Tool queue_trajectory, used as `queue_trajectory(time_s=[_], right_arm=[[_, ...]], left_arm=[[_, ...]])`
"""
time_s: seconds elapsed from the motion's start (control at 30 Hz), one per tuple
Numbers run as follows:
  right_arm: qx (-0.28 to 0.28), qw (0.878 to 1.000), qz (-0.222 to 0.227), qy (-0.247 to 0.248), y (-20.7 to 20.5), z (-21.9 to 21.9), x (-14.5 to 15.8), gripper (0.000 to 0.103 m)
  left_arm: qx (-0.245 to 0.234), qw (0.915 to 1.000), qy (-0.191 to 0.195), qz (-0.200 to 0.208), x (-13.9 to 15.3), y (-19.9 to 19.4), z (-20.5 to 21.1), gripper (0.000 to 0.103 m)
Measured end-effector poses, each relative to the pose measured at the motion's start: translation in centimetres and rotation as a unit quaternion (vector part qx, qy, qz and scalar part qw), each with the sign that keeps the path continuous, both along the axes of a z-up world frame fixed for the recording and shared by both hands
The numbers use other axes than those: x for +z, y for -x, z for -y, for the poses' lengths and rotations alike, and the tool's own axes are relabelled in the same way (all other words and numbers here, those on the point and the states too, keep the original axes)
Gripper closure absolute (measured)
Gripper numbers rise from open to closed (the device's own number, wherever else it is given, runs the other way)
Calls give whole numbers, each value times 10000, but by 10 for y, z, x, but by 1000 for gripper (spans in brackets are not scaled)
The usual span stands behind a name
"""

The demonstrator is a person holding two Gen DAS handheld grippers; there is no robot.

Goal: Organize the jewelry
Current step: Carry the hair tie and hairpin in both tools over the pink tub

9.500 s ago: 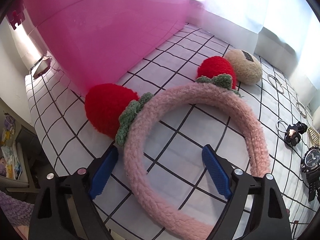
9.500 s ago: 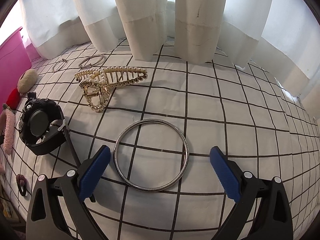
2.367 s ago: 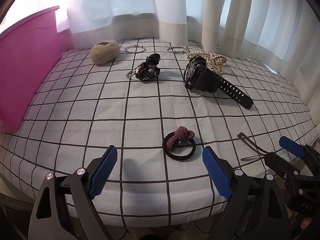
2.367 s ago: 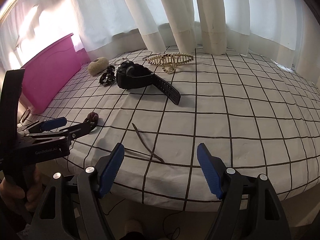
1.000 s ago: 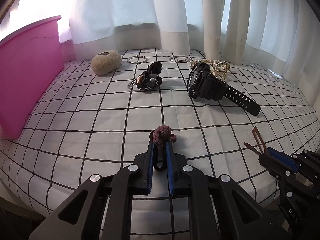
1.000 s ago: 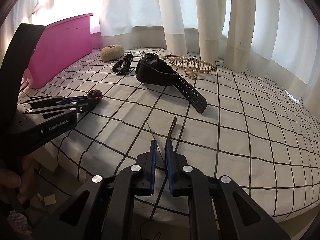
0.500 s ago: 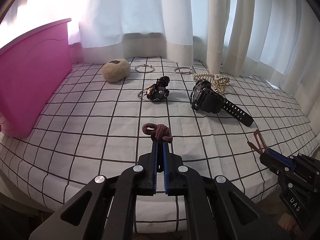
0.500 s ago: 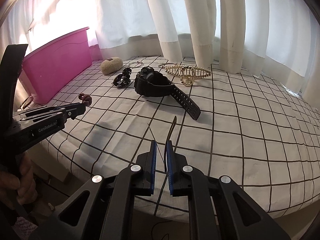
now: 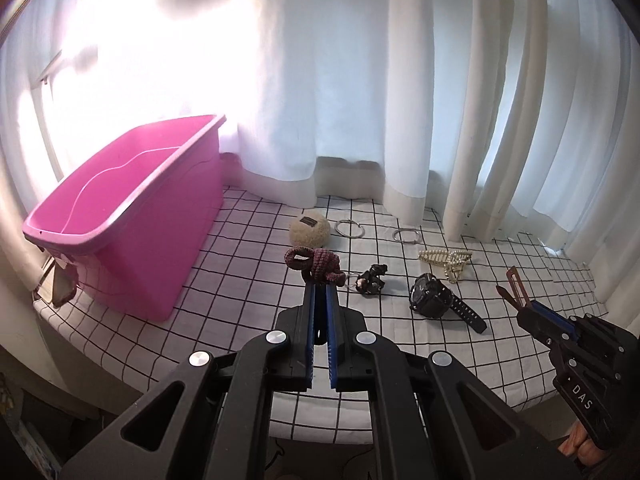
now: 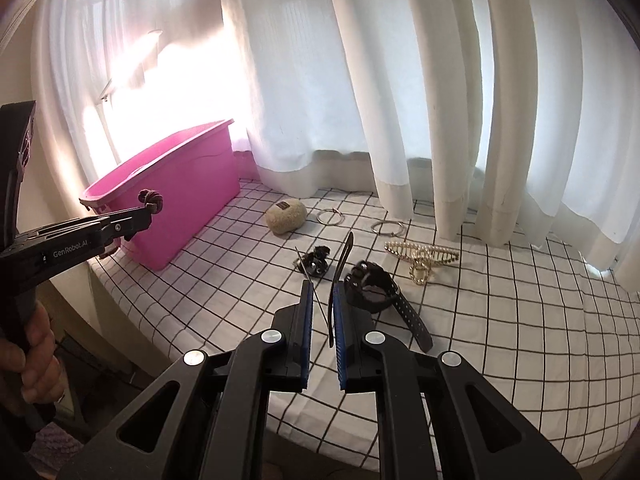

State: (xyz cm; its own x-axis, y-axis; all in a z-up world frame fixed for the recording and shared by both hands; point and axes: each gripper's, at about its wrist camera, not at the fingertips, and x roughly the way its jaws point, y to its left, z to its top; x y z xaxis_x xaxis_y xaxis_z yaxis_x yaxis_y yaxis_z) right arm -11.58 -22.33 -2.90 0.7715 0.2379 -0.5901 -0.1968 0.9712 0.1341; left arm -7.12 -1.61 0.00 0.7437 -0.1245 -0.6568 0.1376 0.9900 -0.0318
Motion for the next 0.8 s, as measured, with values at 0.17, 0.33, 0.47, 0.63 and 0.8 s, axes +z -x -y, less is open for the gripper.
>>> queue_trajectory(time_s=[0.17, 0.33, 0.47, 0.63, 0.8], right_arm=[[411, 9986, 319, -47, -35, -34, 45, 93], [830, 9947, 593, -89, -80, -79, 79, 93], [1216, 9898, 729, -105, -124, -125, 102, 93], [1730, 9819, 749, -176, -183, -188, 120, 93], [2259, 9726, 547, -90, -235, -253, 120, 93]], left_arm=[[464, 9987, 106, 163, 40, -20, -43, 97], [786, 9956, 96, 502, 71, -46, -85, 97], [1089, 9918, 105, 654, 85, -76, -125, 97], [1560, 9853, 53, 699, 89, -111, -181, 97], [1975, 9796, -59, 368, 73, -140, -229, 97]])
